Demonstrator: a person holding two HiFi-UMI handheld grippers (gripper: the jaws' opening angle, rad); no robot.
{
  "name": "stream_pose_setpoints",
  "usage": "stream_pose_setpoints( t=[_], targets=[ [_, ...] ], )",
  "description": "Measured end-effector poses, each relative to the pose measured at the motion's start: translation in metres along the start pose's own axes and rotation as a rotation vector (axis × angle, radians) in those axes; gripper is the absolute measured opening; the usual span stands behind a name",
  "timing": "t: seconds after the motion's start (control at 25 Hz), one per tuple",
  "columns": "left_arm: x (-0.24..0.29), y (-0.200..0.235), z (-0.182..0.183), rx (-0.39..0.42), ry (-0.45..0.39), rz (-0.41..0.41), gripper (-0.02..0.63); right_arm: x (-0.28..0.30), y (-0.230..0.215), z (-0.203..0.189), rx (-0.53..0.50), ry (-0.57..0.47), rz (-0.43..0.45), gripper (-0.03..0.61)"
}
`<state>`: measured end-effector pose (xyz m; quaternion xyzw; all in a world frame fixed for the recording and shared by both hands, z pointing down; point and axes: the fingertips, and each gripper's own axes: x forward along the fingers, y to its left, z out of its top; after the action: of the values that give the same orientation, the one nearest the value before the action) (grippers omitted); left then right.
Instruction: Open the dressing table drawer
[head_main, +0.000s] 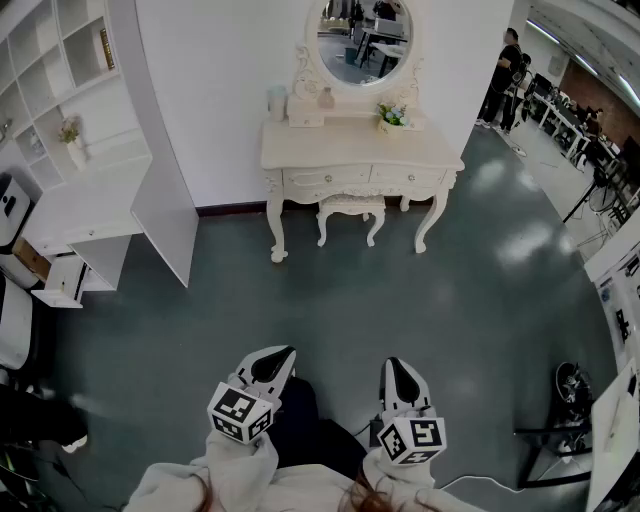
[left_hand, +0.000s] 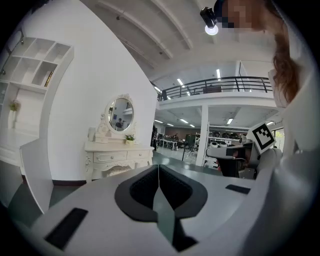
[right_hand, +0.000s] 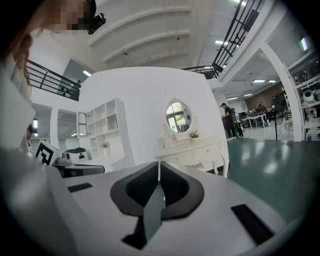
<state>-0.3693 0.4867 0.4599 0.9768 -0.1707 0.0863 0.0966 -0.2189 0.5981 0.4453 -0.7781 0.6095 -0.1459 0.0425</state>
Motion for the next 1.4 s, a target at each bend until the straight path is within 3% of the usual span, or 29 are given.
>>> stream_pose_setpoints(
  t=[0.8, 1.4],
  targets=[
    [0.007, -0.002, -0.006, -0.012, 0.022, -0.03, 0.02, -0.002, -0.008, -0.012, 0.061, 0.022, -0.042, 0.041],
    [0.095, 0.047, 0.018, -0.047, 0.017, -0.039, 0.02, 0.091, -0.043, 0.01, 0.081, 0.052, -0.043, 0.041]
  ],
)
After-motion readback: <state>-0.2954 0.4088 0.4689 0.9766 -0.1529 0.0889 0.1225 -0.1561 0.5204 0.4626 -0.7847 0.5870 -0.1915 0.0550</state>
